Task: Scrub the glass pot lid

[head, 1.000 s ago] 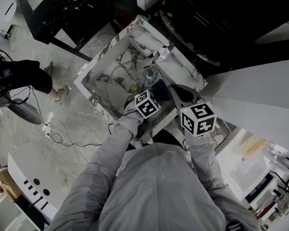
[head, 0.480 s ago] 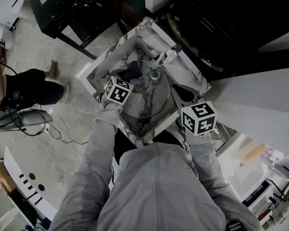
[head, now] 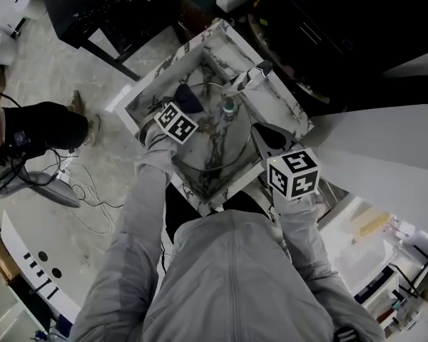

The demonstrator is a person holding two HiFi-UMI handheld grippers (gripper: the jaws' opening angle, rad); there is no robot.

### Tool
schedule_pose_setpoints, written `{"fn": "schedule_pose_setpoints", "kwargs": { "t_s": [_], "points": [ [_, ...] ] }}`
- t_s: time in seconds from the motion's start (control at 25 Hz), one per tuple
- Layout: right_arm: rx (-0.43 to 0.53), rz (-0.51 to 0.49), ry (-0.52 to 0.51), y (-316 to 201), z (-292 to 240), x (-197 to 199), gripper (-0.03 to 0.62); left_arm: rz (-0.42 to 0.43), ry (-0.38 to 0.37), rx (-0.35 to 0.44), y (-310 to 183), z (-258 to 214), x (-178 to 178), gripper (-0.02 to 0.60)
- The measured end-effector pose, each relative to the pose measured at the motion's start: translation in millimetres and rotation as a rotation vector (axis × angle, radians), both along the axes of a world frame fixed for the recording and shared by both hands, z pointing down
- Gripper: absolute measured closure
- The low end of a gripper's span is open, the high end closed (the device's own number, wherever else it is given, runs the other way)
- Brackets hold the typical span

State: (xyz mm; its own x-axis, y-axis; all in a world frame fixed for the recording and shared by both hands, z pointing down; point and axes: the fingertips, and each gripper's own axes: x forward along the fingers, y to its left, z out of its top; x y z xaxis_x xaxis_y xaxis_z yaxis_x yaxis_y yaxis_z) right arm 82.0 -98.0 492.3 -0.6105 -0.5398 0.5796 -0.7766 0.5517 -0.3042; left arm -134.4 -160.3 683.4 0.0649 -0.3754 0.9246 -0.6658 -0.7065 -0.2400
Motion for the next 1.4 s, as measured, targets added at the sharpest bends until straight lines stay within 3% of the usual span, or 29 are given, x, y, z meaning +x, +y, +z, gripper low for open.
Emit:
{"fn": "schedule_pose_setpoints", "kwargs": {
  "t_s": [0.12,0.32,0.64,0.88,1.2,1.4],
  "points": [
    [-0.003,0.010,0.001,0.8,1.4,2.6,0.559,0.025,-0.016,-0.058,7.5,15.3,7.5,0.514],
    [-0.013,0.030,0.008,2.3,5.2,13.5,0.559,0.035,0.022,-0.101,18.0,27.8,30.3,0.514],
    [-0.020,0.054,0.003,2.3,8.4,25.0,0.559,0.039,0.166,-0.173,42.2,35.7,74.0,0.514],
    [-0.032,0.051,-0.005,3.6,11.9,24.2,0.559,0.145,0.175,-0.219,67.1,40.6,108.9,0.514],
    [-0.042,0.043,-0.007,2.2,15.2,21.3,0.559,0.272,0.107,-0.224,82.0,43.8,128.7,0.514],
    [-0.043,0.045,-0.009,0.3,15.5,22.9,0.559,0.256,0.165,-0.263,93.0,44.4,145.7,0.514]
  ]
}}
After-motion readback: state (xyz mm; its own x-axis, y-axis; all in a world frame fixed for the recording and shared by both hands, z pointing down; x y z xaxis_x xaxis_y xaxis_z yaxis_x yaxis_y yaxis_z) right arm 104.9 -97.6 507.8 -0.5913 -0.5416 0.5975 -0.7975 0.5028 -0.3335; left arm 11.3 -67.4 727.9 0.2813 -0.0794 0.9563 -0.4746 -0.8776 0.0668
